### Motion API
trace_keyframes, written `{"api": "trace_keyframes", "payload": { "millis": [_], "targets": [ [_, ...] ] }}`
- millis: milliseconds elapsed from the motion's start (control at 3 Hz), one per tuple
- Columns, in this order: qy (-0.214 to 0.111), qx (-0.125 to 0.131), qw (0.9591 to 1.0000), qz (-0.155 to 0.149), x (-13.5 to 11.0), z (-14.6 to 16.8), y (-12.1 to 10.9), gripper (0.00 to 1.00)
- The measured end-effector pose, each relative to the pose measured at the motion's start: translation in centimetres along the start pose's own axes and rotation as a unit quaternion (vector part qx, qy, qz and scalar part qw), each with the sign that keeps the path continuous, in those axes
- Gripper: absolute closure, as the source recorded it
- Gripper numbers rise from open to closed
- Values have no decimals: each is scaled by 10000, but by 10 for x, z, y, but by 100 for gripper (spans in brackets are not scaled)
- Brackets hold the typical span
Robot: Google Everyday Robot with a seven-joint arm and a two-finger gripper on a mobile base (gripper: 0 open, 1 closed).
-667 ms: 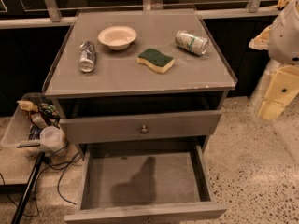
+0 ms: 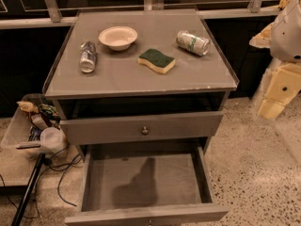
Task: Place sponge into middle drawer
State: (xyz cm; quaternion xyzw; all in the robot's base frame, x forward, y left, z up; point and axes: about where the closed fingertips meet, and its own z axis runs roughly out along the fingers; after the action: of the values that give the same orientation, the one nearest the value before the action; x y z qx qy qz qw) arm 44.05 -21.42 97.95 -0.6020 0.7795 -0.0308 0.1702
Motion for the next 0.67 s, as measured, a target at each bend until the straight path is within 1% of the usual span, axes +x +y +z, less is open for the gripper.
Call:
{"api": "trace_keyframes", "payload": {
  "millis": [333, 667],
  "targets": [
    [-327, 103, 9993, 124, -1, 1, -8, 0],
    [-805, 241, 9959, 335, -3, 8, -19, 0]
  ]
}}
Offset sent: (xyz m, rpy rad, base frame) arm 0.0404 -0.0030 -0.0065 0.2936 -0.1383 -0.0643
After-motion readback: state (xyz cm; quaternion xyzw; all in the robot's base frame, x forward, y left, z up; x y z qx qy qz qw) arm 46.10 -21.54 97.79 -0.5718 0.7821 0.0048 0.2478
